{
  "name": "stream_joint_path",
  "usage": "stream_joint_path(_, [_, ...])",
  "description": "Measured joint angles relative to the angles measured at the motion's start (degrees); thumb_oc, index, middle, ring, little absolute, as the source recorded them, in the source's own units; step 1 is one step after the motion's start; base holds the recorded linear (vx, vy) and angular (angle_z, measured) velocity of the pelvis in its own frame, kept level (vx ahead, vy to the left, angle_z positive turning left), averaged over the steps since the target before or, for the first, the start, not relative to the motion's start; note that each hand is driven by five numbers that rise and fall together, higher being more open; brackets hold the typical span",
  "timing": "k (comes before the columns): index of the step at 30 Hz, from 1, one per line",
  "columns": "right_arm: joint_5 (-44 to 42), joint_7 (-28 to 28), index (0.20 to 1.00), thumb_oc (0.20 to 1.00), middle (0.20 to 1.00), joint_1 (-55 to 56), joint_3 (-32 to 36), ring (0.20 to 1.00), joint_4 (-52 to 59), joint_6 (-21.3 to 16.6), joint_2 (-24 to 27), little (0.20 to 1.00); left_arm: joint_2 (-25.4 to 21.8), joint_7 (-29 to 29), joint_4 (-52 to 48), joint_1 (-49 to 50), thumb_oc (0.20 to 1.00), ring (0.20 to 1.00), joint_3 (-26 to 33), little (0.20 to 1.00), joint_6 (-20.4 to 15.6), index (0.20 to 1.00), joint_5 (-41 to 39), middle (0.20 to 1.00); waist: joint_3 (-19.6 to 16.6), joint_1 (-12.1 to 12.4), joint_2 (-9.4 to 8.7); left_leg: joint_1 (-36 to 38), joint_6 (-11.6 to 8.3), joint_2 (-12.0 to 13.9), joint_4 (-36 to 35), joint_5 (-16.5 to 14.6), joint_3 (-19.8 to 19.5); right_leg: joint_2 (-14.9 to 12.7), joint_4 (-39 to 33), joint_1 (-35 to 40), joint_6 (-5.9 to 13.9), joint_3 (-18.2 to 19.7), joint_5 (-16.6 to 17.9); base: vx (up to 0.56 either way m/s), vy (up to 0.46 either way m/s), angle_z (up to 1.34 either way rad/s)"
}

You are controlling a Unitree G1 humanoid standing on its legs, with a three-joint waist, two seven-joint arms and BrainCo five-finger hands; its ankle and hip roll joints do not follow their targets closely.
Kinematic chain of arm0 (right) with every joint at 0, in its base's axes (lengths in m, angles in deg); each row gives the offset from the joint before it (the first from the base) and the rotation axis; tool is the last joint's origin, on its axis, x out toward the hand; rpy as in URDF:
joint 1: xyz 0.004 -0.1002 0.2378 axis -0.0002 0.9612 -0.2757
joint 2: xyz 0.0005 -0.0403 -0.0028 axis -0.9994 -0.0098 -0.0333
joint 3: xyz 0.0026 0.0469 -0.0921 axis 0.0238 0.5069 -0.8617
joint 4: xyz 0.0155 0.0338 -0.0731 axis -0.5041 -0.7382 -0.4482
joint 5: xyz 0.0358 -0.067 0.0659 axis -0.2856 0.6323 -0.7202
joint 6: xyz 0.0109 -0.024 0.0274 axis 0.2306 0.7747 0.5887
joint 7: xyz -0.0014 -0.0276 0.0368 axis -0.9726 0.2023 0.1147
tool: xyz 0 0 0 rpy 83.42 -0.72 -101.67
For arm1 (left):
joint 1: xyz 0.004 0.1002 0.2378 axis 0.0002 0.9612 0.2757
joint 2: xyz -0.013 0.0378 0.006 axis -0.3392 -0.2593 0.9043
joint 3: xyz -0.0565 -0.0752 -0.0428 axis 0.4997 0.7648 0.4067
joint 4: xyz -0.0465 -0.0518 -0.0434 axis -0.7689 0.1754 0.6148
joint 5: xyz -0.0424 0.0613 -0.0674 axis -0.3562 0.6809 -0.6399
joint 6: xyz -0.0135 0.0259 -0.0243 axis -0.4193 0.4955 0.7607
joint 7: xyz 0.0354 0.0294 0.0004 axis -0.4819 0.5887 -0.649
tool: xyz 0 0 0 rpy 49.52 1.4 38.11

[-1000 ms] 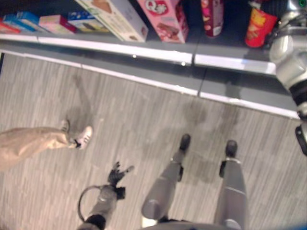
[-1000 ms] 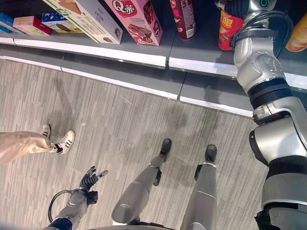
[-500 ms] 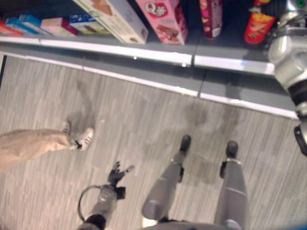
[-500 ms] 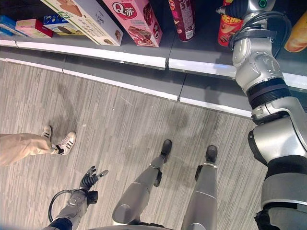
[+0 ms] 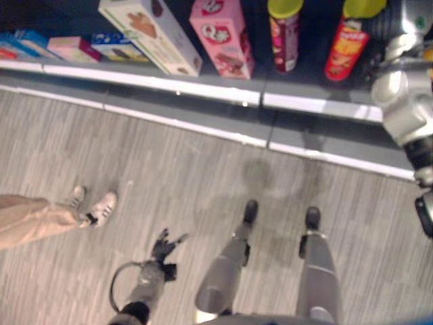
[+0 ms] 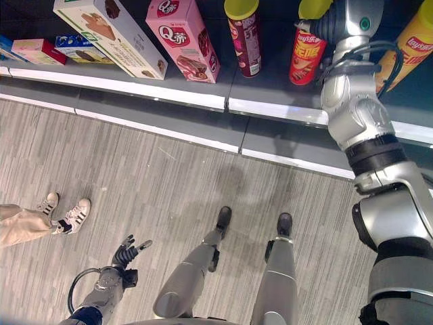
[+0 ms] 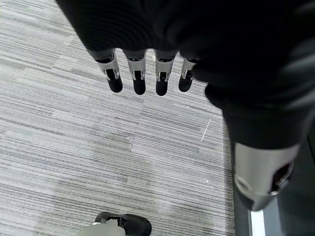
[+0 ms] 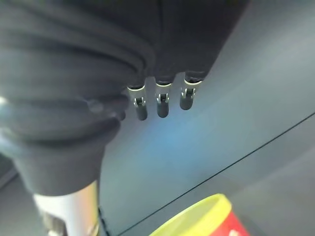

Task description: Put the goods on the table back onto the shelves and tidy them up.

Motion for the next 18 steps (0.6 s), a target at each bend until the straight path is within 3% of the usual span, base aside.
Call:
stream_joint_path(1, [-1.95, 0.94, 1.000, 1.000, 1.000, 12.14, 5.67, 1.000, 9.61, -3.01, -4.59, 1.000, -0.09, 0.04, -0.07, 1.28, 1.000, 1.000, 1.51, 1.000, 0.33, 1.000, 1.21, 1.000, -0.19, -0.50, -1.69, 2.05, 0.35, 1.15, -0.88, -0.32, 0.84, 0.85, -2.87, 2.09, -0.04, 0.27, 0.71, 0.06, 0.034, -0.60])
stream_joint_path(2, [-4.72, 3.03, 1.000, 1.000, 1.000, 20.08, 3.92, 1.000, 13.33, -6.21, -7.63, 1.000, -0.80, -0.30, 0.74, 3.46, 1.000, 1.000, 1.49, 1.000, 0.61, 1.000, 2.44, 1.000, -0.81, -0.76, -3.80, 3.74, 0.21, 1.88, -1.55, -1.17, 2.35, 1.80, -4.83, 3.80, -0.20, 1.70, 1.36, 0.12, 0.109, -1.07])
stream_joint_path(3, [-6.64, 6.40, 1.000, 1.000, 1.000, 24.06, -1.50, 1.000, 13.32, -7.14, -7.43, 1.000, -0.71, 0.11, 2.75, 4.83, 1.000, 1.000, 1.30, 1.000, 0.84, 1.000, 3.64, 1.000, -1.66, -2.38, -5.63, 5.24, 0.49, 2.39, -2.54, -1.49, 4.72, 2.59, -7.41, 5.10, 0.15, 3.60, 2.96, 0.12, 0.111, -1.04])
stream_joint_path(4, [-11.34, 10.63, 1.000, 1.000, 1.000, 28.87, 1.67, 1.000, 12.81, -10.06, -8.80, 1.000, -0.29, 0.47, 2.95, 3.46, 1.000, 1.000, 1.49, 1.000, 1.28, 1.000, 5.19, 1.000, -1.50, -4.37, -6.95, 6.42, 1.03, 1.28, -2.05, -1.85, 3.98, 3.40, -9.72, 6.41, 0.62, 6.03, 4.56, 0.12, 0.111, -0.85])
stream_joint_path(5, [-15.22, 13.12, 1.000, 1.000, 1.000, 31.79, 5.71, 1.000, 12.40, -11.87, -11.67, 1.000, -0.18, 0.73, 3.75, 3.20, 1.000, 1.000, 2.49, 1.000, 1.50, 1.000, 5.91, 1.000, -1.35, -3.92, -7.85, 7.23, 1.27, 0.98, -1.55, -1.99, 3.40, 3.14, -10.31, 7.42, 0.77, 6.77, 4.95, 0.00, 0.005, -0.75])
stream_joint_path(6, [-21.72, 15.86, 1.000, 1.000, 1.000, 37.10, 7.87, 1.000, 8.99, -11.46, -14.08, 1.000, -0.06, 0.98, 4.16, 3.33, 1.000, 1.000, 3.71, 1.000, 1.35, 1.000, 7.42, 1.000, -1.87, -3.95, -9.99, 9.41, 1.20, 0.56, -1.34, -2.30, 2.44, 2.83, -11.81, 9.51, 1.14, 8.67, 5.35, 0.00, 0.000, -0.88])
stream_joint_path(9, [-26.45, 18.84, 1.000, 1.000, 1.000, 41.74, 8.64, 1.000, 8.52, -11.44, -9.11, 1.000, -0.36, 1.51, 4.60, 2.61, 1.000, 1.000, 3.72, 1.000, 0.41, 1.000, 7.62, 1.000, -2.39, -7.65, -10.55, 10.31, 0.70, 0.38, -1.14, -5.90, -0.27, 2.29, -19.15, 12.50, 3.85, 11.24, 8.72, 0.00, 0.000, -0.58])
stream_joint_path(11, [-26.69, 19.23, 1.000, 1.000, 1.000, 42.46, 8.83, 1.000, 8.53, -11.46, -8.73, 1.000, -0.44, 1.61, 4.67, 1.63, 1.000, 1.000, 3.70, 1.000, 0.39, 1.000, 7.63, 1.000, -2.39, -7.89, -10.77, 9.75, 1.19, -0.62, -1.11, -5.52, -0.28, 1.09, -21.13, 12.79, 4.43, 11.29, 10.12, 0.10, 0.232, 0.01])
stream_joint_path(12, [-26.95, 20.46, 1.000, 1.000, 1.000, 43.65, 9.03, 1.000, 8.22, -11.93, -9.32, 1.000, -0.43, 1.83, 4.71, 1.26, 1.000, 1.000, 3.78, 1.000, 0.42, 1.000, 7.98, 1.000, -2.49, -8.22, -11.18, 9.98, 1.42, -1.29, -0.99, -5.60, 0.36, 0.86, -21.76, 13.07, 4.48, 11.66, 10.65, 0.13, 0.387, -0.13])
stream_joint_path(14, [-28.37, 24.11, 1.000, 1.000, 1.000, 44.54, 10.29, 1.000, 5.57, -13.12, -14.47, 1.000, -0.72, 2.29, 5.93, 2.49, 1.000, 1.000, 5.77, 1.000, 1.10, 1.000, 9.70, 1.000, -2.79, -6.22, -12.92, 12.68, 2.93, -1.36, -0.84, -6.50, 3.48, 1.57, -21.87, 13.94, 4.95, 15.59, 12.50, 0.00, 0.164, -0.93])
stream_joint_path(15, [-28.89, 25.49, 1.000, 1.000, 1.000, 45.61, 9.48, 1.000, 4.23, -12.80, -15.14, 1.000, -0.87, 2.40, 7.19, 4.49, 1.000, 1.000, 5.85, 1.000, 1.50, 1.000, 9.70, 1.000, -3.04, -6.24, -14.04, 15.59, 4.30, -1.78, -0.75, -7.72, 6.91, 1.75, -22.20, 14.87, 5.57, 17.57, 14.07, -0.08, -0.011, -1.83])
stream_joint_path(16, [-29.09, 26.02, 1.000, 1.000, 1.000, 45.19, 9.14, 1.000, 1.11, -13.12, -15.42, 1.000, -1.19, 2.22, 6.29, 5.25, 1.000, 1.000, 5.81, 1.000, 1.72, 1.000, 9.56, 1.000, -2.96, -6.59, -14.59, 16.05, 4.56, -1.29, 1.79, -10.85, 10.52, 4.37, -23.56, 13.51, 8.26, 15.75, 19.40, -0.10, -0.055, -2.54])
stream_joint_path(17, [-29.36, 26.90, 1.000, 1.000, 1.000, 42.94, 8.75, 1.000, -1.99, -13.14, -16.98, 1.000, -1.96, 2.38, 5.15, 7.78, 1.000, 1.000, 7.72, 1.000, 1.54, 1.000, 9.74, 1.000, -3.03, -4.82, -15.03, 17.32, 5.59, 2.04, 1.69, -11.61, 16.16, 5.76, -26.10, 13.71, 7.13, 9.80, 19.90, -0.07, -0.123, -2.59])
stream_joint_path(18, [-30.62, 26.94, 1.000, 1.000, 1.000, 44.02, 11.08, 1.000, -3.47, -12.61, -16.52, 1.000, -1.65, 2.52, 6.38, 7.91, 1.000, 1.000, 10.75, 1.000, 1.71, 1.000, 9.61, 1.000, -3.15, -4.83, -15.11, 19.77, 5.13, 3.45, 0.95, -10.53, 20.34, 5.46, -26.96, 15.06, 5.10, 1.31, 17.65, -0.10, -0.407, -2.28])
